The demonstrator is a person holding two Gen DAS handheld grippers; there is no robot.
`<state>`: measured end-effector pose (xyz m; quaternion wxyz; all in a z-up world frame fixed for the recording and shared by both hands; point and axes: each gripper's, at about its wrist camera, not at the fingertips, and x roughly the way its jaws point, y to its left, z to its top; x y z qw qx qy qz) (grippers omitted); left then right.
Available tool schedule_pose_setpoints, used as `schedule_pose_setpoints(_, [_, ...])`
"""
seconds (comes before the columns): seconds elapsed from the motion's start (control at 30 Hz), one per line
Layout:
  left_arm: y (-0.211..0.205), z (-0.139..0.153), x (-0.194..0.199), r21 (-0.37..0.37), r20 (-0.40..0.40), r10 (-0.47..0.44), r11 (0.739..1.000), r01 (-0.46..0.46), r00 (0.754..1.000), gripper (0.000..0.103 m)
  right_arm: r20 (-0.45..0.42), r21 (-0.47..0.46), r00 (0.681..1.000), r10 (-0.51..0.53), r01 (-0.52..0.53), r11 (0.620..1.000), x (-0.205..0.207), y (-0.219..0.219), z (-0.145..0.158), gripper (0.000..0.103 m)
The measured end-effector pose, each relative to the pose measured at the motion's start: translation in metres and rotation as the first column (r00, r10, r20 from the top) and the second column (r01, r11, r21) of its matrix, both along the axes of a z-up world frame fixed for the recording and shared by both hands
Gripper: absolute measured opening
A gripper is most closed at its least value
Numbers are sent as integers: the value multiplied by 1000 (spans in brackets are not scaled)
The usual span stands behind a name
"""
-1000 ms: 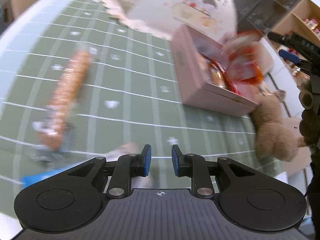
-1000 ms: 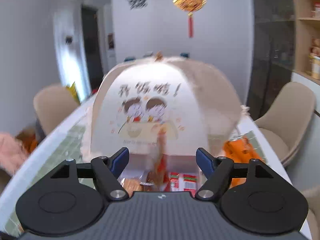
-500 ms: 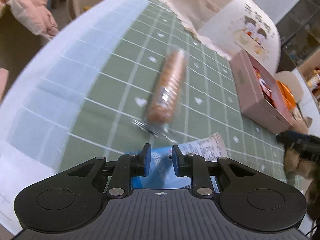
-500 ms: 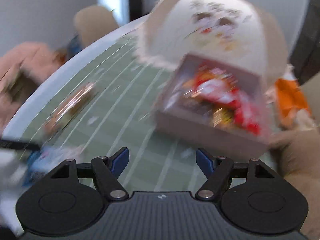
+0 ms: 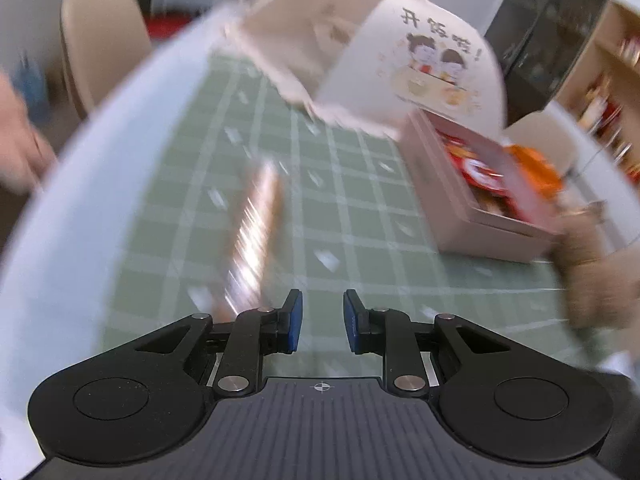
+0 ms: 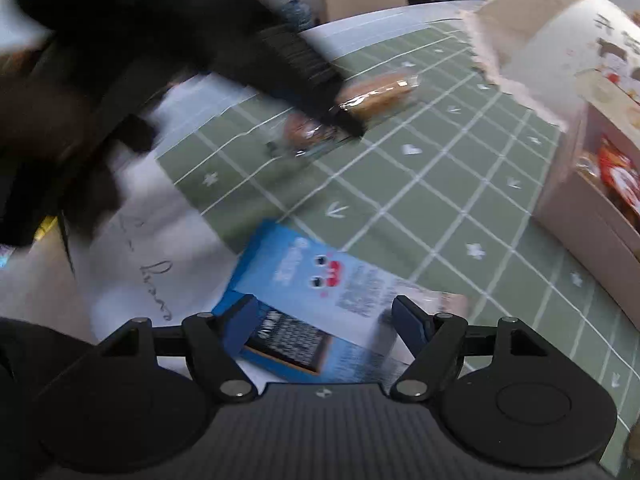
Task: Organize snacks
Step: 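Grasp the blue biscuit packet with the right tool while the left tool grasps the wrapped bread stick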
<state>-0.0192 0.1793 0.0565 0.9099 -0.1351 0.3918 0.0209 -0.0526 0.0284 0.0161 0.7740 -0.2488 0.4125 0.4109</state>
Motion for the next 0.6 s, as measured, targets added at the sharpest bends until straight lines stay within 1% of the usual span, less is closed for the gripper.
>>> schedule_pose_setpoints(0.07, [3,-4,19,95,-8,34,995,-33,999,26,23,-23,1000,15,-14,1000,-4,2,-1,74])
schedule_pose_setpoints(0.17, [10,-13,42,163,-45,86,984,-77,995,27,49,-55,999,7,-5,998,0,-7,0,74])
schedule_pose_setpoints(0.23, [12,-15,52,148,-57,71,987,-62,996,35,66,-72,997,-29,34,997,6,-22,0,74])
schedule_pose_setpoints(0.27, [12,-16,57,146,-69,64,988,-53,996,37,74,-79,996,-58,63,995,12,-33,2,74])
schedule_pose_setpoints(0.33, [10,-19,64,155,-88,51,987,-37,995,39,90,-91,988,-125,133,987,23,-48,4,74])
schedule_pose_setpoints(0.4, [11,-20,66,159,-104,48,987,-31,993,40,110,-103,974,-199,210,972,35,-63,6,74])
schedule_pose_setpoints(0.5, [6,-22,67,153,-108,36,988,-19,994,39,127,-110,955,-268,283,953,44,-78,9,74])
schedule_pose_setpoints(0.53, [4,-22,66,150,-109,26,989,-10,994,39,110,-104,950,-291,302,948,46,-83,10,74])
schedule_pose_setpoints(0.6, [-1,-21,61,124,-111,-9,992,23,994,37,16,-77,944,-328,329,941,50,-88,13,74])
